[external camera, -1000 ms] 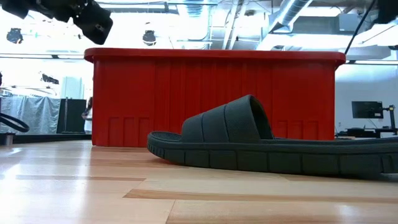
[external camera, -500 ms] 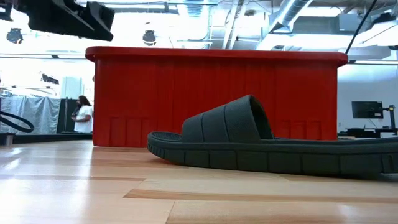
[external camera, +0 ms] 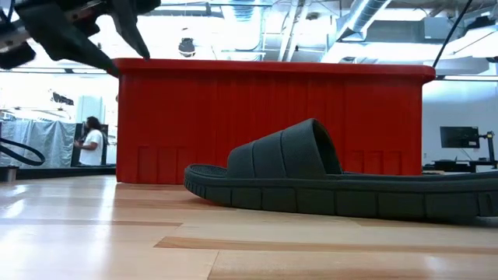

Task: Pick and place slides into bin
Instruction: Put the black slide into the red bin

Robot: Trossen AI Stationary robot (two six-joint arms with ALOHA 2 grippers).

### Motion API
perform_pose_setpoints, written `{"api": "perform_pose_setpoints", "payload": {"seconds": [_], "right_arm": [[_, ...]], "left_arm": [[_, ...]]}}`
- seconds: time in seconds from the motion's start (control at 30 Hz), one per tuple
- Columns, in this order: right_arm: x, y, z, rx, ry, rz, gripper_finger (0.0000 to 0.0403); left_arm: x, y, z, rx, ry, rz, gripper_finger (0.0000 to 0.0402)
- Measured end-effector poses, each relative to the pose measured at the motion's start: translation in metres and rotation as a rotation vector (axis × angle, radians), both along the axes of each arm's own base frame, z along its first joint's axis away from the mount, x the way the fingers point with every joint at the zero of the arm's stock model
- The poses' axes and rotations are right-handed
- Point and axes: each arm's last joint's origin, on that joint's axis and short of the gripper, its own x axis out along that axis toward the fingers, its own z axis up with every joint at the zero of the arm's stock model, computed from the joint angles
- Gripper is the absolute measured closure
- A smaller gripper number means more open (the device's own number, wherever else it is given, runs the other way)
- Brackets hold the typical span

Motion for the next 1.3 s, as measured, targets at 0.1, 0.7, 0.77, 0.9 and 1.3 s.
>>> {"api": "perform_pose_setpoints", "payload": {"seconds": [0.1,0.7,0.77,0.9,1.3], "right_arm": [[0.0,0.0,0.0,-0.001,0.001,0.004,0.0278],[-0.002,0.002,0.0,0.009,0.014,0.015,0.0278],[-0.002,0.002,0.0,0.022,0.034,0.014,0.0278],[-0.005,0.004,0.0,0.044,0.067,0.044,0.0278],[-0.006,0.005,0.0,0.05,0.075,0.051,0.0278]], "left_arm": [[0.01,-0.006,-0.006,0.147,0.019,-0.087,0.0248],[0.061,-0.017,-0.052,0.41,0.0,-0.273,0.0248],[0.062,-0.015,-0.054,0.394,0.02,-0.294,0.0248],[0.061,-0.012,-0.057,0.374,0.061,-0.365,0.0248],[0.068,0.001,-0.076,0.394,0.152,-0.481,0.0248]]}}
